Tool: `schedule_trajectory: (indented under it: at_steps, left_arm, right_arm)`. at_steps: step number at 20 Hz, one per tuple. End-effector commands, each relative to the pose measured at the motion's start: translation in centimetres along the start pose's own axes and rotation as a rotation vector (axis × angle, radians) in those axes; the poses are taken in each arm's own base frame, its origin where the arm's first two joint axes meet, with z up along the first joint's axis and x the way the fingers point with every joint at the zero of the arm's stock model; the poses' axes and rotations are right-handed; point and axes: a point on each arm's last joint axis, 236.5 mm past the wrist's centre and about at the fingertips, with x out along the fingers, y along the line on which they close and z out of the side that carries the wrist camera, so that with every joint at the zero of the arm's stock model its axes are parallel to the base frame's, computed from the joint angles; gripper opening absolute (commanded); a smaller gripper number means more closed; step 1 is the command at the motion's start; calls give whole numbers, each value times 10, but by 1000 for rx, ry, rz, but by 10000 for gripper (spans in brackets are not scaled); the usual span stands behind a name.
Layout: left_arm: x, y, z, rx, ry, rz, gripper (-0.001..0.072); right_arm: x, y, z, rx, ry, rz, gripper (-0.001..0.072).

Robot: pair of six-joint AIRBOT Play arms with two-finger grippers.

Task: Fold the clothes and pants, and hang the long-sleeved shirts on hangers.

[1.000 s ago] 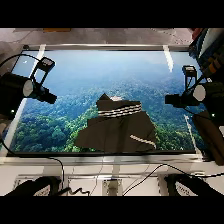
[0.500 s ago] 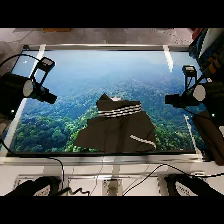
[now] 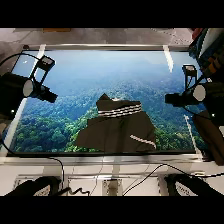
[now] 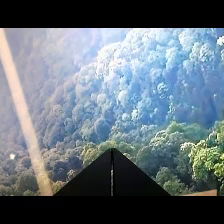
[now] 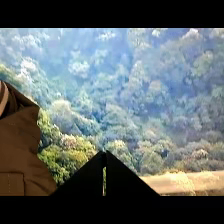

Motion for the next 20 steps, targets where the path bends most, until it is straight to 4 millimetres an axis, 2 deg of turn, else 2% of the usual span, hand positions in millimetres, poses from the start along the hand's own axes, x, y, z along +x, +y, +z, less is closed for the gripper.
schedule_trajectory:
  at_steps: [1, 4, 6, 9, 12, 13, 15, 17, 20]
  left_arm:
    - [0, 3, 7, 1, -32, 11, 11]
    - [0, 3, 7, 1, -30, 13, 11]
    - [0, 3, 7, 0, -31, 10, 11]
    - [0, 3, 7, 1, -31, 11, 11]
    - [0, 3, 7, 1, -31, 10, 11]
    - [0, 3, 7, 0, -31, 10, 11]
    - [0, 2, 7, 0, -32, 10, 10]
    - [0, 2, 7, -1, -32, 7, 11]
    - [0, 2, 8, -1, -34, 7, 11]
  right_arm:
    - [-1, 1, 11, -5, -45, 5, 27]
    - [0, -12, 9, -56, -37, -46, 26]
    - [0, -21, -5, -157, 29, -66, 26]
    - [-2, -43, -45, -198, 206, -90, 26]
    - [3, -65, -87, -115, 326, -82, 25]
    - [5, -62, -102, -99, 348, -37, 24]
    - [1, -38, -132, -46, 359, 110, 24]
    - [-14, -5, -160, 4, 341, 257, 24]
    - [-32, 22, -196, 51, 281, 346, 24]
